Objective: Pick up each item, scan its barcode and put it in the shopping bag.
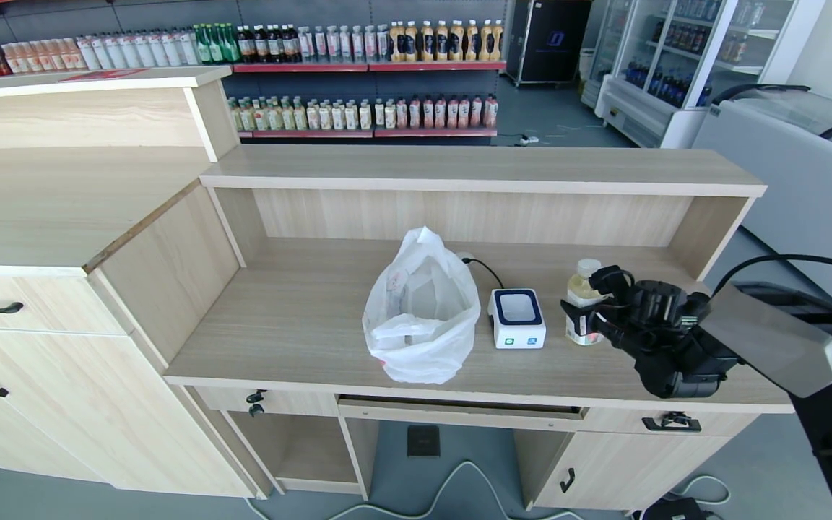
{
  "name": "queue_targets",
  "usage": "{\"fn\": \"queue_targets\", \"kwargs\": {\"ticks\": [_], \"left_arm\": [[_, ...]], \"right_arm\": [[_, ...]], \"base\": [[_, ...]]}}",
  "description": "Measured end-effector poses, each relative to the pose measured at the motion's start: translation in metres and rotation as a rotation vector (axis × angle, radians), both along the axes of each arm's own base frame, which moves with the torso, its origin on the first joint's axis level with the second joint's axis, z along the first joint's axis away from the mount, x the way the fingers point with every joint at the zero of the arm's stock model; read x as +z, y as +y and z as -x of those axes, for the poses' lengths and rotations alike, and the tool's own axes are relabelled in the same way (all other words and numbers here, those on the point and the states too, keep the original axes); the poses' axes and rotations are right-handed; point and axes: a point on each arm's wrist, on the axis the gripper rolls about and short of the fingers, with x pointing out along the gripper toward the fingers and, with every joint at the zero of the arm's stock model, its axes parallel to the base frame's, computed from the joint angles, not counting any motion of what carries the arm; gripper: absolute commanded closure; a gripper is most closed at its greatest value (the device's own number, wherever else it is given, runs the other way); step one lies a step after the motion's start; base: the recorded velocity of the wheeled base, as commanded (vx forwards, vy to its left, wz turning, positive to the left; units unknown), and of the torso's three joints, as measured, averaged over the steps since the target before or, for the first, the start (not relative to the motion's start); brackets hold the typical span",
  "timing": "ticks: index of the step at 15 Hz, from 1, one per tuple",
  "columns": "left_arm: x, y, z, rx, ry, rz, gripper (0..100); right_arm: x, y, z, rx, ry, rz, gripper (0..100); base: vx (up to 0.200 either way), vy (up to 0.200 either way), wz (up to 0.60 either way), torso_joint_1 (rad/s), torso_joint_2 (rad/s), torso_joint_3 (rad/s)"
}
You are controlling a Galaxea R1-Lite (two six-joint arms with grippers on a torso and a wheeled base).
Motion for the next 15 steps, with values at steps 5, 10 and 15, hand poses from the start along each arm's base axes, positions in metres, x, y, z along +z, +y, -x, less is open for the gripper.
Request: {"fn": "queue_targets", "kwargs": {"ticks": [5,10,15], "left_arm": [[0.0,0.0,0.0,0.0,0.0,0.0,0],[0.0,0.0,0.0,0.0,0.0,0.0,0],[0.0,0.0,0.0,0.0,0.0,0.0,0]], "right_arm": [[0.04,-0.002,0.01,-0.015,-0.017,-0.118,100],[0.166,-0.004,0.082,0.117,0.028,-0.387,100],[0.254,0.001,0.201,0.528,0.137,-0.635,100]], "base": [[0.0,0.0,0.0,0.0,0.0,0.0],[0.0,0.0,0.0,0.0,0.0,0.0],[0.0,0.0,0.0,0.0,0.0,0.0]]}}
